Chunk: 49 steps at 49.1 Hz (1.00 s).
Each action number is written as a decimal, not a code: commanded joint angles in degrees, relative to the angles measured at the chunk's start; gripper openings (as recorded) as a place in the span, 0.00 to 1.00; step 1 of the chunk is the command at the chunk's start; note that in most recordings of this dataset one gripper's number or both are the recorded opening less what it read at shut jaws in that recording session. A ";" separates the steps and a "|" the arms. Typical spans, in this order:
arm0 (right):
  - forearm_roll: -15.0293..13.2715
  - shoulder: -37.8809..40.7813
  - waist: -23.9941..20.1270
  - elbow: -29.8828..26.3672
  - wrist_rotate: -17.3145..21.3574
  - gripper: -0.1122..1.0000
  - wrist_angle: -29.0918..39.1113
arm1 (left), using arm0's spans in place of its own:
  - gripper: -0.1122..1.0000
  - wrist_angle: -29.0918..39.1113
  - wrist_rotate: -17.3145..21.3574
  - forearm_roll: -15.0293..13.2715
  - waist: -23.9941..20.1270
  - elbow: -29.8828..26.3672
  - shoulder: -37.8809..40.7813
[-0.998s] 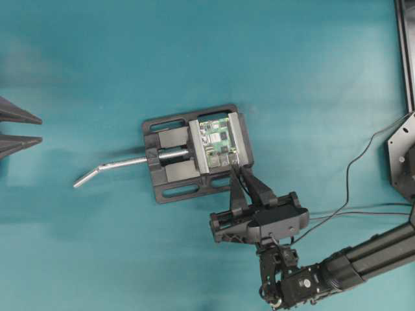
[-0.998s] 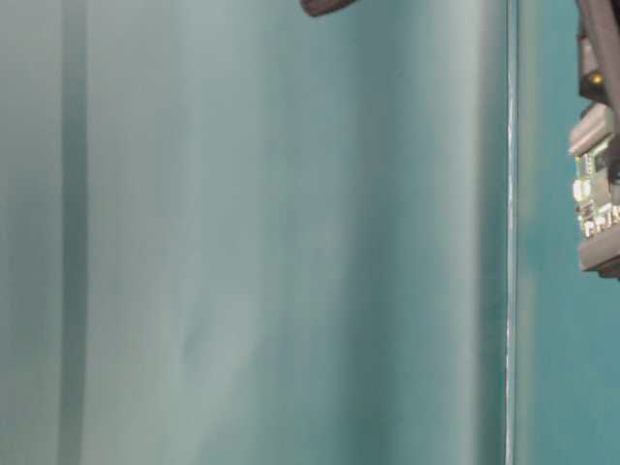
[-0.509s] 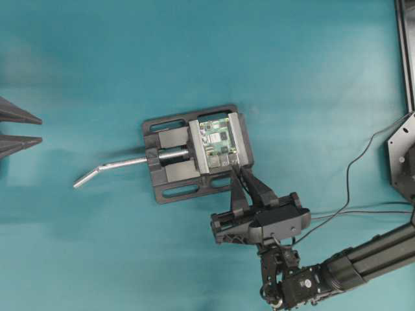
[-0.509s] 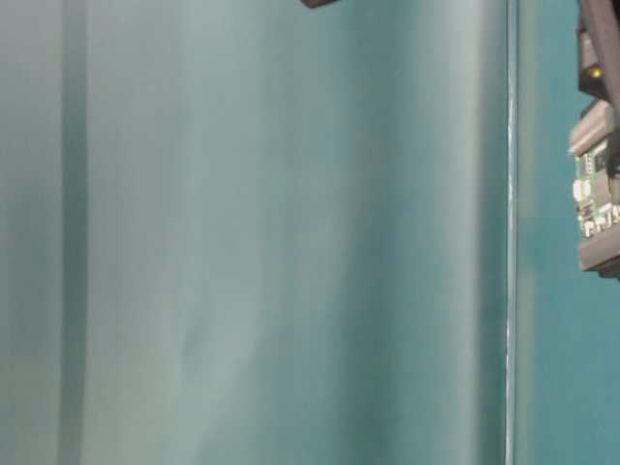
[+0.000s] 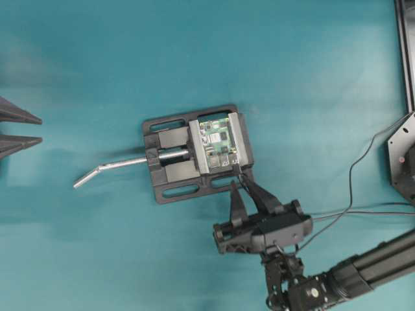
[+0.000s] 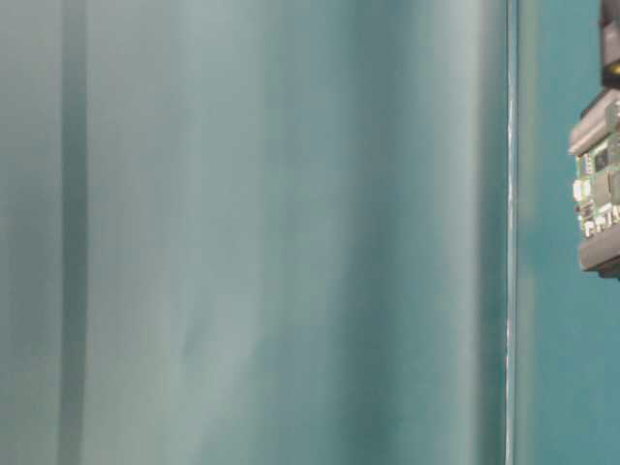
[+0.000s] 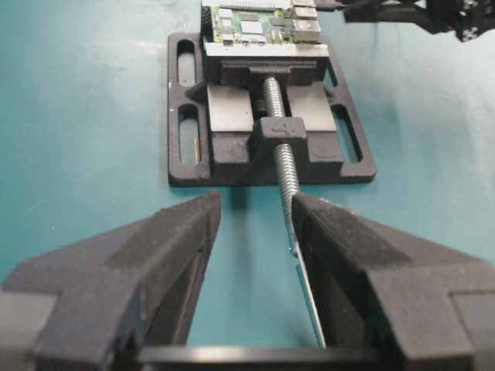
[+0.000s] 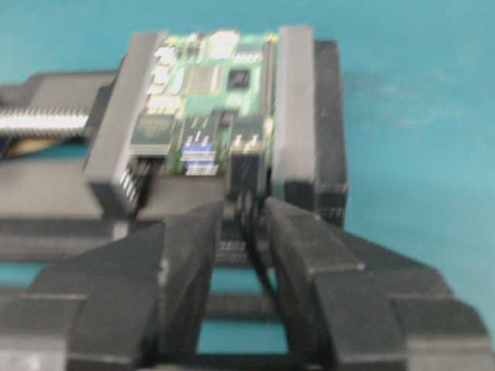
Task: Insert the USB into the fixed PCB.
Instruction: 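Open the right gripper and release the inserted USB cable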
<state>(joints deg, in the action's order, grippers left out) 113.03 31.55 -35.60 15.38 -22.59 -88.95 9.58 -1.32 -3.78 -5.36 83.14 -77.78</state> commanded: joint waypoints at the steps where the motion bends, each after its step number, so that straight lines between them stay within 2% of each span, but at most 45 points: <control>1: -0.09 -2.90 0.00 -0.62 -0.09 0.49 -0.18 | 0.57 -0.26 -0.26 0.18 0.09 -0.88 0.44; 6: -0.18 -2.90 0.00 -0.62 -0.09 0.53 -0.18 | 0.57 -0.26 -0.26 0.09 0.18 -0.88 0.44; 20: -0.18 -3.08 -0.09 -0.53 -0.88 0.53 0.00 | 0.57 -0.26 -0.26 0.18 0.09 -0.97 0.44; 29: -0.18 -5.36 -0.09 0.53 -5.54 0.53 -0.09 | 0.57 -0.26 -0.26 0.18 0.09 -0.88 0.44; 37: -0.18 -8.96 -0.09 3.16 -9.23 0.53 0.09 | 0.57 -0.26 -0.26 0.18 0.18 -0.88 0.44; 44: -0.79 -14.15 -0.62 7.47 -9.76 0.53 -0.18 | 0.57 -0.26 -0.26 0.18 0.18 -0.97 0.44; 49: -2.37 -18.02 -1.58 11.07 -9.93 0.53 0.09 | 0.57 -0.26 -0.26 0.18 0.18 -0.97 0.44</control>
<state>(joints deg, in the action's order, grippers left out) 112.06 18.28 -36.30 24.52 -32.43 -88.68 9.58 -1.32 -3.78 -5.36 83.14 -77.78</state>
